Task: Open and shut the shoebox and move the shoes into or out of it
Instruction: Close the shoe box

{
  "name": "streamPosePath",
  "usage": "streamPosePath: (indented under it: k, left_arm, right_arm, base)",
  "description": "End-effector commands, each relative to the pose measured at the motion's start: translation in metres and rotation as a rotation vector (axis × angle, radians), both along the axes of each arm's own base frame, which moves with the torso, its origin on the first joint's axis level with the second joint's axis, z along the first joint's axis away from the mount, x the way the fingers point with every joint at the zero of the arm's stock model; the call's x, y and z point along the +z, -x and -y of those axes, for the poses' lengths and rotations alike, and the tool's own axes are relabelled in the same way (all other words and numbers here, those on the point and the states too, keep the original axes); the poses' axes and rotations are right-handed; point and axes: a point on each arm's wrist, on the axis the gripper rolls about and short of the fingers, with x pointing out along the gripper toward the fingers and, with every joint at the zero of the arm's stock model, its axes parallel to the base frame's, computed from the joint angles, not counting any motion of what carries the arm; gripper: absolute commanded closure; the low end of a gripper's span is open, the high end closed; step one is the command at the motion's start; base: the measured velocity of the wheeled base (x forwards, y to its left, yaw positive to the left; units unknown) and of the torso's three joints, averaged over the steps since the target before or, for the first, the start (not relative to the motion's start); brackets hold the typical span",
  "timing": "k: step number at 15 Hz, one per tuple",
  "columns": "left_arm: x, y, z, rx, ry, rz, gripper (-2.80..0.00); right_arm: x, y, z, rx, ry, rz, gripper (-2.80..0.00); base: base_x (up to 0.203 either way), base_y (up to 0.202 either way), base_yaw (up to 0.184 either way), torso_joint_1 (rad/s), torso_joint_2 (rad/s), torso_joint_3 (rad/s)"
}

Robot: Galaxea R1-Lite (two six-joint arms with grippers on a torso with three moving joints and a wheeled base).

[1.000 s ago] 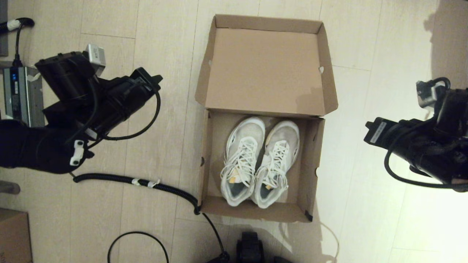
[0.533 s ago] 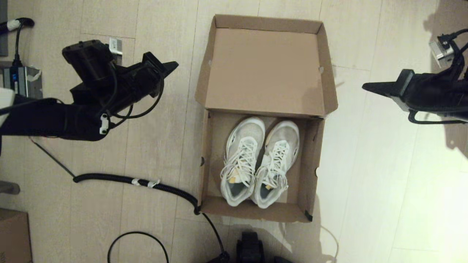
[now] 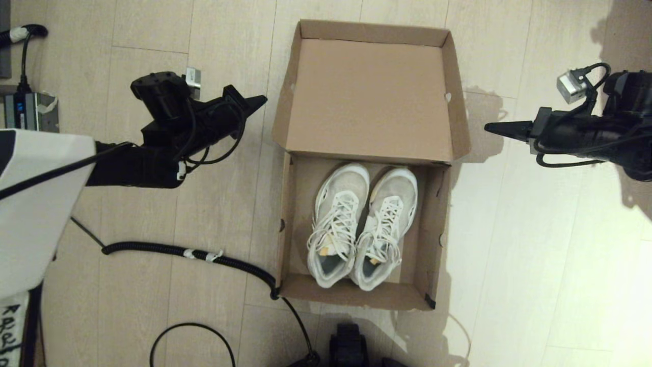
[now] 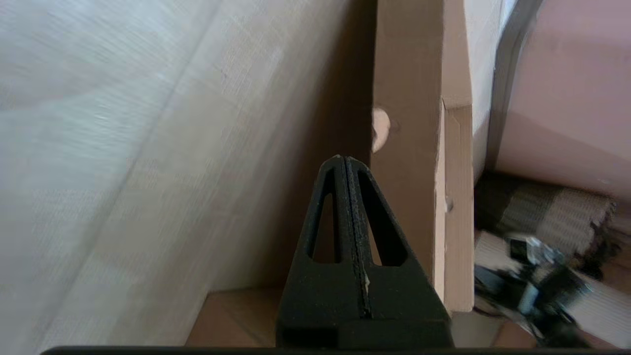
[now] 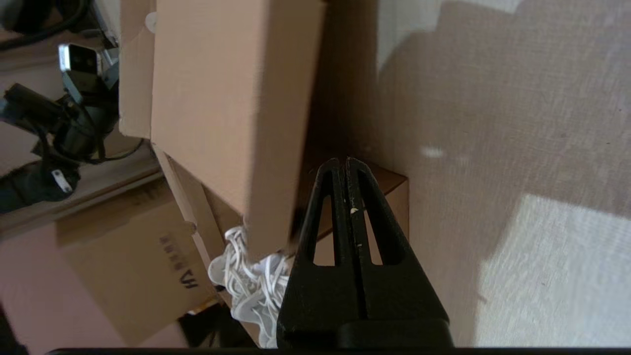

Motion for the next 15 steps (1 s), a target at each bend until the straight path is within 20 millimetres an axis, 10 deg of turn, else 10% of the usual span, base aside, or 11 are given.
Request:
streamPosePath:
  k: [1,15]
  left_arm:
    - [-0.010,-0.011,0.010,-0.027,0.000,-0.010,0.00]
    - [-0.009,-0.009,0.040,-0.178,0.035,-0.034,0.00]
  right_arm:
    - [-0.016,-0.019,-0.001,0.018,-0.026,-0.044,0.00]
    - [-0.029,-0.070,-0.061,0.110,-0.237,-0.126,0.00]
  base:
    - [0.000,0.000,0.000,0.000,0.00,0.000]
    - [0.000,0.000,0.000,0.000,0.00,0.000]
